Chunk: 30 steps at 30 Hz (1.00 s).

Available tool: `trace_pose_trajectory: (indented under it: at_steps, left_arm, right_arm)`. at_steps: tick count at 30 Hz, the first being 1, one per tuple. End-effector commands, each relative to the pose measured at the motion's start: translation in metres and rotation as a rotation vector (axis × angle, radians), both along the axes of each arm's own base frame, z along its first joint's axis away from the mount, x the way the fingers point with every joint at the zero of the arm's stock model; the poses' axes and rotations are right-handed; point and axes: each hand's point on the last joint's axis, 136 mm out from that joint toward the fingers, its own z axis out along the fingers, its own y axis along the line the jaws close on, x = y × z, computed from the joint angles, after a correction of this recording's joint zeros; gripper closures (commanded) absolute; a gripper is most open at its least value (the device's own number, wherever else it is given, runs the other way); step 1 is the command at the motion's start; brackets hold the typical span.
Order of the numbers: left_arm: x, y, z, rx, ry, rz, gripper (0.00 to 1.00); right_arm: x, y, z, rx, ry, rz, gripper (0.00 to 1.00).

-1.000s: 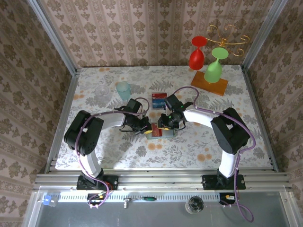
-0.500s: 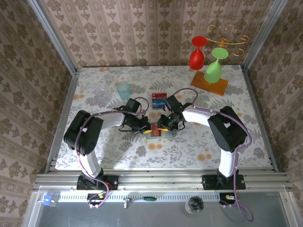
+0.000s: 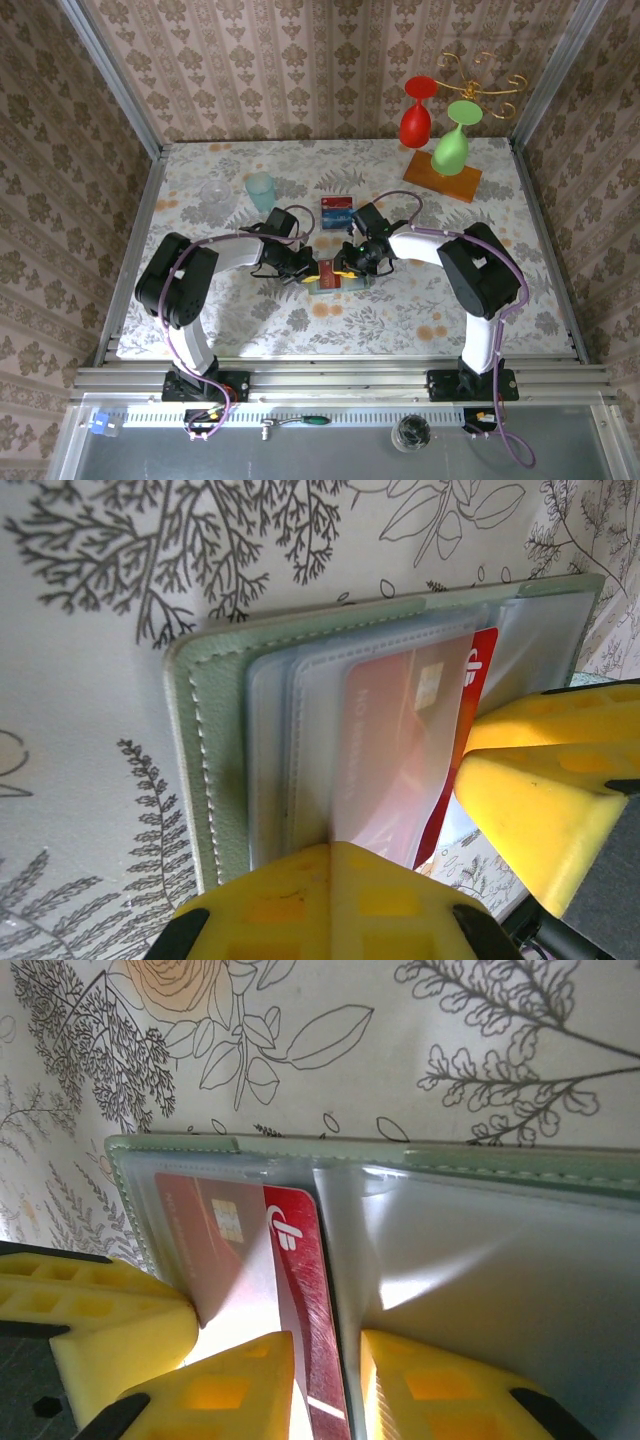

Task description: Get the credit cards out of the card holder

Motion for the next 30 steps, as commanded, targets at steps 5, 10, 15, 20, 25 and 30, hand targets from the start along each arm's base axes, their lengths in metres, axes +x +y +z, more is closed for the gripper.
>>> trace_pose_trajectory:
  at_steps: [5,10,15,20,25,30]
  left_arm:
    - [-0.011,0.018,-0.025,0.098,0.06,0.0,1.0]
    - [-0.011,0.018,-0.025,0.098,0.059,-0.001,1.0]
    - [-0.011,0.018,-0.025,0.098,0.059,-0.001,1.0]
    - [-0.011,0.018,-0.025,0.098,0.062,0.0,1.0]
    - [-0.011,0.018,-0.026,0.097,0.062,0.001,1.0]
    - [-0.011,0.017,-0.025,0.096,0.062,0.001,1.0]
  right_arm:
    - [-0.004,0.006,-0.005,0.057,0.036,-0.01,0.78]
    - [-0.005,0.008,0.001,0.072,0.034,-0.007,0.78]
    - [-0.007,0.007,0.007,0.077,0.034,-0.004,0.78]
    - [-0.011,0.007,0.011,0.08,0.041,-0.003,0.79]
    - [-0.012,0.008,0.015,0.092,0.042,-0.004,0.78]
    - [-0.013,0.008,0.019,0.097,0.041,-0.004,0.79]
